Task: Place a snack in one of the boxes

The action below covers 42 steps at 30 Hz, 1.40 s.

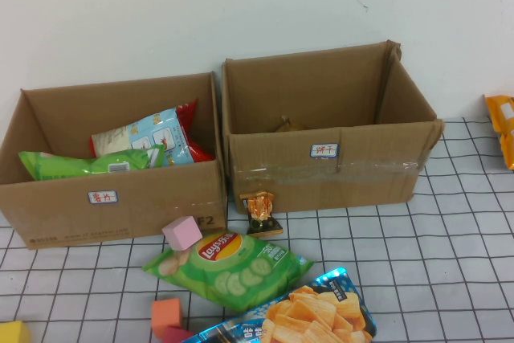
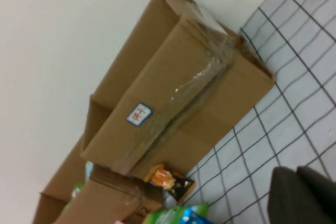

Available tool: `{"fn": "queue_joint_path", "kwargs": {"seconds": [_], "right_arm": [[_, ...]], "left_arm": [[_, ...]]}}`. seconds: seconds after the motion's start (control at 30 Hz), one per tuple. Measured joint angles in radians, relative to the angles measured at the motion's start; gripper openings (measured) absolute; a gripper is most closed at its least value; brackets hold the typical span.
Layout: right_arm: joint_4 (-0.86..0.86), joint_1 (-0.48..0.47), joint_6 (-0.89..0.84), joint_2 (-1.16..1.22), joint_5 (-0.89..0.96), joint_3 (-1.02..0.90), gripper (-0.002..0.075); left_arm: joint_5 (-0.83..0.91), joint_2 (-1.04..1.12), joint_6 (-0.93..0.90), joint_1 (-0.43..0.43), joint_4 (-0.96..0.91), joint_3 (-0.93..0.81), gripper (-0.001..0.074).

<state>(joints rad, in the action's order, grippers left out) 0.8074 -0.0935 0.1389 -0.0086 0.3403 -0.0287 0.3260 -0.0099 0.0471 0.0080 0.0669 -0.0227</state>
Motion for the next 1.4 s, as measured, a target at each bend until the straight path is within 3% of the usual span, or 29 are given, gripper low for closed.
{"fn": "queue_joint_path", "kwargs": {"seconds": [0.37, 1.1, 1.27, 1.4], "right_arm": [[0.009, 0.000, -0.259, 0.000, 0.013, 0.000, -0.0001], [0.010, 0.000, -0.323, 0.000, 0.032, 0.000, -0.0001], [0.010, 0.000, -0.323, 0.000, 0.035, 0.000, -0.0001], [0.010, 0.000, -0.323, 0.000, 0.035, 0.000, -0.0001]], "left_arm": [[0.002, 0.000, 0.000, 0.000, 0.000, 0.000, -0.0001], [-0.003, 0.000, 0.013, 0.000, -0.021, 0.002, -0.0001], [-0.056, 0.000, 0.266, 0.000, 0.340, -0.004, -0.0001], [-0.133, 0.000, 0.326, 0.000, 0.547, -0.004, -0.0001]]}}
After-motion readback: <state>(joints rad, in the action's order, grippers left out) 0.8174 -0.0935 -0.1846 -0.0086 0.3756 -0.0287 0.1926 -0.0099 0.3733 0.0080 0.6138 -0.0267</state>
